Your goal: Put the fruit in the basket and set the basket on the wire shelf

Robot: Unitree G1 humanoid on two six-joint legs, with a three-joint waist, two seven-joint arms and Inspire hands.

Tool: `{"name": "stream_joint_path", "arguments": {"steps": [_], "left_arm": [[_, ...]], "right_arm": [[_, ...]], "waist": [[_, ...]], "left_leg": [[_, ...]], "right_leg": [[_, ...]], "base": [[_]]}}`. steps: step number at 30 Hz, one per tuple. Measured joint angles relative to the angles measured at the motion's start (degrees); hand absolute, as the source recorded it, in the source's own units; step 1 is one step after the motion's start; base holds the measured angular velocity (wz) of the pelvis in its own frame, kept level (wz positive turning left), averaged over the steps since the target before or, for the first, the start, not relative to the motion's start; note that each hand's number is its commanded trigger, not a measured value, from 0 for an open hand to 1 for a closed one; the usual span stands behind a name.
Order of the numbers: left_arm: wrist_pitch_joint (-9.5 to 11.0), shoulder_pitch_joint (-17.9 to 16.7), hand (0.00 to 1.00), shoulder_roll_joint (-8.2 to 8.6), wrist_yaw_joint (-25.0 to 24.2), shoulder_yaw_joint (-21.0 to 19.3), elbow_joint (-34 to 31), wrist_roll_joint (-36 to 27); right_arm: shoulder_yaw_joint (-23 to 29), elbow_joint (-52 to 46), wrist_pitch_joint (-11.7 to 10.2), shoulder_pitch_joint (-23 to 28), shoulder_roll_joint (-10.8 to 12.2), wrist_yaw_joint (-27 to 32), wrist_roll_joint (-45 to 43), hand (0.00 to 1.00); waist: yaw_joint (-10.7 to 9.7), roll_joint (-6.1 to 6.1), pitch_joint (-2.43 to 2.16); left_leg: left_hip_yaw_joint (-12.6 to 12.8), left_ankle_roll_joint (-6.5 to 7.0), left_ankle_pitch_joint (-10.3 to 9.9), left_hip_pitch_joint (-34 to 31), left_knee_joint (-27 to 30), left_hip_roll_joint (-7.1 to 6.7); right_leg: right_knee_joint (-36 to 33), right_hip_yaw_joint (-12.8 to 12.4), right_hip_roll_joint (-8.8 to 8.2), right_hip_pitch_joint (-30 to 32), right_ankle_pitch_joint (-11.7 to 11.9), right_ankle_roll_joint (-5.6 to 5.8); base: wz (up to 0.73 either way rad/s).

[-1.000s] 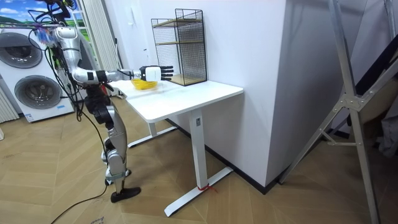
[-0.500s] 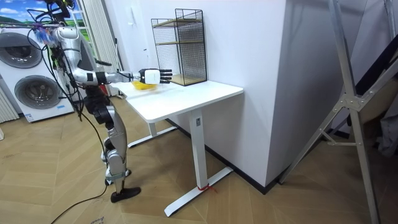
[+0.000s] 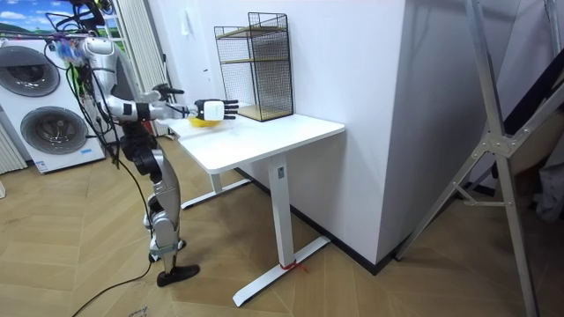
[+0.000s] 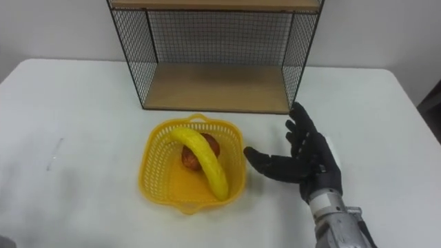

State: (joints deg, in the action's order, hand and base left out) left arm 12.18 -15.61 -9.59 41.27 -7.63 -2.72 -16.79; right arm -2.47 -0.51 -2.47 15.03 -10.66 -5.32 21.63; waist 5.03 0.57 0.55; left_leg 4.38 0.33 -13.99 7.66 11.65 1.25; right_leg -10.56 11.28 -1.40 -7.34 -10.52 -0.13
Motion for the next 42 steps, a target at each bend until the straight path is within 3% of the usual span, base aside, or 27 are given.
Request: {"name": "stream_joint_path", "arguments": {"steps": [5,10,16,29,37,42], "left_arm": [[-0.09,0.51,0.00,0.08,-15.95,9.67,3.99,-11.38],[-0.60,1.05,0.00,0.01,-27.42,14.01,5.64,-21.52],[-1.89,1.85,0.00,0.14,-36.37,16.65,7.29,-23.04],[-2.28,1.83,0.00,0.06,-40.27,16.76,9.69,-23.00],[-2.28,2.29,0.00,0.10,-40.93,16.83,11.69,-22.91],[-2.28,2.27,0.00,0.27,-40.95,16.88,11.69,-22.93]], "right_arm": [[-1.97,2.59,-0.68,-0.32,0.32,-3.49,0.40,0.00],[-2.38,4.30,-0.72,-1.37,1.57,-4.75,5.51,0.00],[-3.94,5.75,-0.75,-3.61,2.65,-4.84,10.16,0.00],[-6.21,7.83,-0.75,-3.61,3.67,-5.37,12.61,0.00],[-6.82,9.50,-0.71,-3.65,3.66,-6.26,14.33,0.00],[-8.04,9.49,-0.71,-3.65,3.67,-6.85,14.32,0.00]], "waist": [[-1.35,-0.39,0.19],[-2.63,-0.02,0.47],[-3.43,0.25,0.56],[-3.51,0.36,0.44],[-3.82,1.06,-0.19],[-3.94,1.06,-0.20]], "left_leg": [[0.36,0.05,0.03,-0.06,0.00,0.04],[0.74,0.05,0.03,-0.77,0.04,0.18],[1.32,0.19,0.15,-1.05,0.21,0.10],[1.73,0.30,0.22,-0.25,0.14,0.09],[1.78,0.31,0.21,-0.18,0.22,0.08],[1.77,0.33,0.22,-0.14,0.23,0.04]], "right_leg": [[-0.27,-0.26,0.00,0.37,0.01,0.01],[-1.25,-0.39,0.03,1.59,0.02,-0.01],[-1.42,-0.94,-0.08,2.38,0.02,-0.01],[-1.96,-1.27,-0.14,1.76,0.02,-0.01],[-2.14,-1.39,-0.13,1.70,0.02,-0.01],[-2.16,-1.37,-0.23,1.69,0.01,-0.01]], "base": [[-0.02],[-0.02],[-0.04],[-0.01],[0.00],[0.00]]}}
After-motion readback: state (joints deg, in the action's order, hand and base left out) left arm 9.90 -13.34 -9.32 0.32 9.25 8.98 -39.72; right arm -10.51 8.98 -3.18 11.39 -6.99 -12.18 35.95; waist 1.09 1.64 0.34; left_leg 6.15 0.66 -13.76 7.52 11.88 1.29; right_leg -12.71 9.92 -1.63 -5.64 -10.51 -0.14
